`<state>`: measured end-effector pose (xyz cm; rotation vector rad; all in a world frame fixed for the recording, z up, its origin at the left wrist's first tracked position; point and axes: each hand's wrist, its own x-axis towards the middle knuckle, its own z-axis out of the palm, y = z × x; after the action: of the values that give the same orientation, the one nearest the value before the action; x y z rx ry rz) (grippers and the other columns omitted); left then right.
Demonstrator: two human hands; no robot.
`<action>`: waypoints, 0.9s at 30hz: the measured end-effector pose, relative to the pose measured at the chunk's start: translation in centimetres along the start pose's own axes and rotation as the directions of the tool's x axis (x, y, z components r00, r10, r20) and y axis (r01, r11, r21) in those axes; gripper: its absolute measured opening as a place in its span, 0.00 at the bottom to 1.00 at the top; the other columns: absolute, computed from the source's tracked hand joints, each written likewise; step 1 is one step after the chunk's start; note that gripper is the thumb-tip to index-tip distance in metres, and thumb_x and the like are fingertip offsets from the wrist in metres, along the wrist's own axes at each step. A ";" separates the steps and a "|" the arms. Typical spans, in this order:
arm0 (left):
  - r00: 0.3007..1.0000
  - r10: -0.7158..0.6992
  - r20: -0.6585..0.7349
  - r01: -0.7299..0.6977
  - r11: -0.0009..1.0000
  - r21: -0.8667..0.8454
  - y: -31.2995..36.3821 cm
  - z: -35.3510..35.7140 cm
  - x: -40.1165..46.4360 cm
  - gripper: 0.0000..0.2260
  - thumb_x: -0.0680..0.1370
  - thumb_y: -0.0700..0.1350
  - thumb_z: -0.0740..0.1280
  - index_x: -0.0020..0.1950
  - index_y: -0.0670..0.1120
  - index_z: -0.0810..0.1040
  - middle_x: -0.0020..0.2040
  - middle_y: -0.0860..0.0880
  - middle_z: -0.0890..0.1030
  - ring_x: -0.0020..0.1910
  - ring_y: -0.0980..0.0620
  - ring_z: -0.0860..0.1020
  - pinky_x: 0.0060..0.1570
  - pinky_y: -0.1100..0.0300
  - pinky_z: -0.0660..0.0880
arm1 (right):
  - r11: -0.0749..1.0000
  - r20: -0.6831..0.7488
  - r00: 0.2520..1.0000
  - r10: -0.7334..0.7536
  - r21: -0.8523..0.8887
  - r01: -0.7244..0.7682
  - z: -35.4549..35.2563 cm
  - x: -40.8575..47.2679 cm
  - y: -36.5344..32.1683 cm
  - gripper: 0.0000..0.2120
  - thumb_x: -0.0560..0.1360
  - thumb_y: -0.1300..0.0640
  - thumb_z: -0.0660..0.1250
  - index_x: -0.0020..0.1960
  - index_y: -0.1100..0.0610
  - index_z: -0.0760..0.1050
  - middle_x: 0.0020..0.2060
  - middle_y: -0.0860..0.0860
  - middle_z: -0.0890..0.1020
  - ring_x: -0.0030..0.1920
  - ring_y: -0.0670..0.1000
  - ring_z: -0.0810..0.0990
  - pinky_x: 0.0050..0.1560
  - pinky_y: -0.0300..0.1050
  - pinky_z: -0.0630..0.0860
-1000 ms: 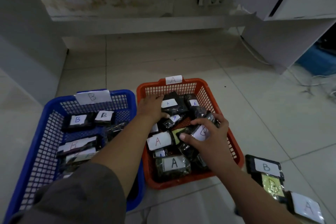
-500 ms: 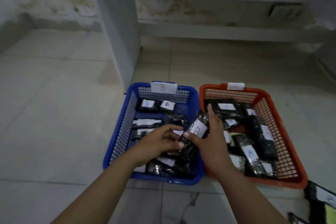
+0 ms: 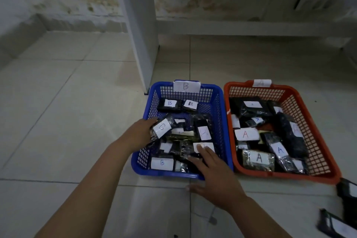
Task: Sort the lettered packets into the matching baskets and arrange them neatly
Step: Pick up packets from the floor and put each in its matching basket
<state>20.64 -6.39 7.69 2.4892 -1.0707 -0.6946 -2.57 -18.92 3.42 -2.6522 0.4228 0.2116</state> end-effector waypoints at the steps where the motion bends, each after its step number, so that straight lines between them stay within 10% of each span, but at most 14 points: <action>1: 1.000 -0.006 -0.020 0.006 1.000 0.021 -0.3 0.5 0.2 0.21 0.79 0.39 0.61 0.71 0.49 0.66 0.63 0.42 0.74 0.58 0.46 0.74 0.51 0.59 0.69 | 0.999 -0.031 0.999 -0.005 -0.038 0.004 0.4 0.0 0.2 0.44 0.62 0.22 0.38 0.74 0.40 0.50 0.76 0.43 0.42 0.76 0.48 0.41 0.75 0.51 0.51; 11: 0.968 0.039 -0.247 0.079 0.889 0.451 -0.7 3.5 -0.4 0.09 0.77 0.48 0.63 0.56 0.48 0.74 0.50 0.48 0.78 0.55 0.47 0.67 0.50 0.56 0.58 | 0.984 -0.187 0.976 -0.113 -0.155 0.085 0.4 -0.3 -0.2 0.19 0.72 0.36 0.57 0.53 0.43 0.79 0.59 0.42 0.77 0.59 0.45 0.71 0.54 0.44 0.75; 16: 0.941 0.172 -0.291 -0.019 0.887 0.462 -2.2 4.8 -0.5 0.26 0.66 0.46 0.76 0.63 0.50 0.75 0.57 0.51 0.78 0.54 0.45 0.69 0.50 0.51 0.61 | 0.975 -0.073 0.994 -0.080 -0.211 0.063 0.6 -0.5 -0.4 0.25 0.79 0.39 0.44 0.59 0.44 0.75 0.52 0.39 0.82 0.53 0.43 0.80 0.50 0.40 0.77; 20: 0.964 0.107 -0.245 0.016 0.892 0.452 -2.0 4.4 -0.7 0.23 0.74 0.49 0.68 0.68 0.57 0.70 0.61 0.56 0.76 0.64 0.48 0.62 0.65 0.45 0.50 | 0.971 -0.065 0.996 -0.064 -0.235 0.047 -0.2 -0.4 -0.3 0.28 0.79 0.39 0.36 0.63 0.43 0.70 0.58 0.39 0.79 0.59 0.44 0.78 0.55 0.42 0.76; 24: 0.969 0.095 -0.229 0.018 0.895 0.445 -1.2 4.2 -0.8 0.20 0.74 0.47 0.69 0.65 0.55 0.74 0.59 0.54 0.77 0.64 0.47 0.62 0.67 0.42 0.46 | 0.985 0.196 0.977 -0.090 -0.124 0.116 -1.7 -0.4 -0.3 0.33 0.71 0.34 0.36 0.74 0.41 0.52 0.75 0.42 0.58 0.75 0.47 0.55 0.71 0.48 0.55; 27: 0.959 0.114 -0.261 0.015 0.895 0.446 0.8 3.7 -1.1 0.11 0.75 0.46 0.66 0.57 0.54 0.77 0.55 0.54 0.79 0.61 0.48 0.67 0.66 0.45 0.51 | 0.976 0.122 0.987 -0.107 -0.175 0.128 -4.2 -1.1 -0.1 0.30 0.75 0.33 0.45 0.73 0.43 0.57 0.69 0.49 0.69 0.68 0.52 0.67 0.65 0.47 0.63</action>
<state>17.44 -6.50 5.34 2.8085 -1.2901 -0.0655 -3.26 -20.48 7.44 -2.8161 0.2174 0.3767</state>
